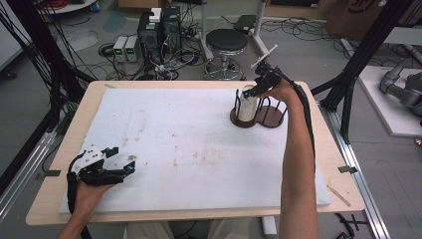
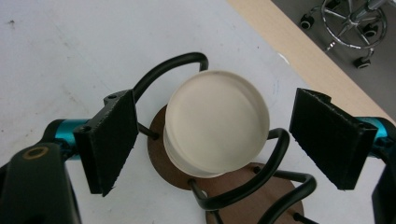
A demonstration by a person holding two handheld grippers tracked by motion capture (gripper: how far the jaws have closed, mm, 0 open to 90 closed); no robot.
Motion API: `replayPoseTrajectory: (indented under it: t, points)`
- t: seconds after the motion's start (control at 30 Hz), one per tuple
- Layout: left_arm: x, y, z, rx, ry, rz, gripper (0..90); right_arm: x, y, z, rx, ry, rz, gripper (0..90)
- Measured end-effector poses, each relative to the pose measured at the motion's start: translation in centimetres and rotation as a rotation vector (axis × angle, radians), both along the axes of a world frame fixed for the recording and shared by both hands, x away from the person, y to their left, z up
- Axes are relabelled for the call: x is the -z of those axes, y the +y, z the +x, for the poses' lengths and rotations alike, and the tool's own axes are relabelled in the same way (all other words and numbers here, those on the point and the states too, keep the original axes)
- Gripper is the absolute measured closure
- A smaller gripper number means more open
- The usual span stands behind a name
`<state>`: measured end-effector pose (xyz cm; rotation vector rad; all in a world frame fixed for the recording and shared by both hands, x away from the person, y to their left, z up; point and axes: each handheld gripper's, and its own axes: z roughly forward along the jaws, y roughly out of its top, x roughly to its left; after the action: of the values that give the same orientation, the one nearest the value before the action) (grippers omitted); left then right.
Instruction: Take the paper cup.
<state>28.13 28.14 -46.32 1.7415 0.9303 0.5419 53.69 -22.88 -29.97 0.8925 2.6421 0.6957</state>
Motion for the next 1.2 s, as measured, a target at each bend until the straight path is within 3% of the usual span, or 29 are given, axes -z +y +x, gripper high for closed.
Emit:
replayPoseTrajectory:
  t: [0.47,0.73,1.2]
  points:
    - [0.0,0.0,0.0,-0.001,0.004,-0.009,13.0,1.4,0.2,0.1,0.003,0.014,-0.021,17.2]
    - [0.0,0.1,0.1,0.002,0.006,-0.007,13.0,1.4,0.4,0.2,0.011,0.009,-0.049,34.1]
    - [0.0,0.0,0.1,-0.001,0.014,-0.004,13.0,1.3,0.3,0.1,0.014,0.009,-0.048,35.0]
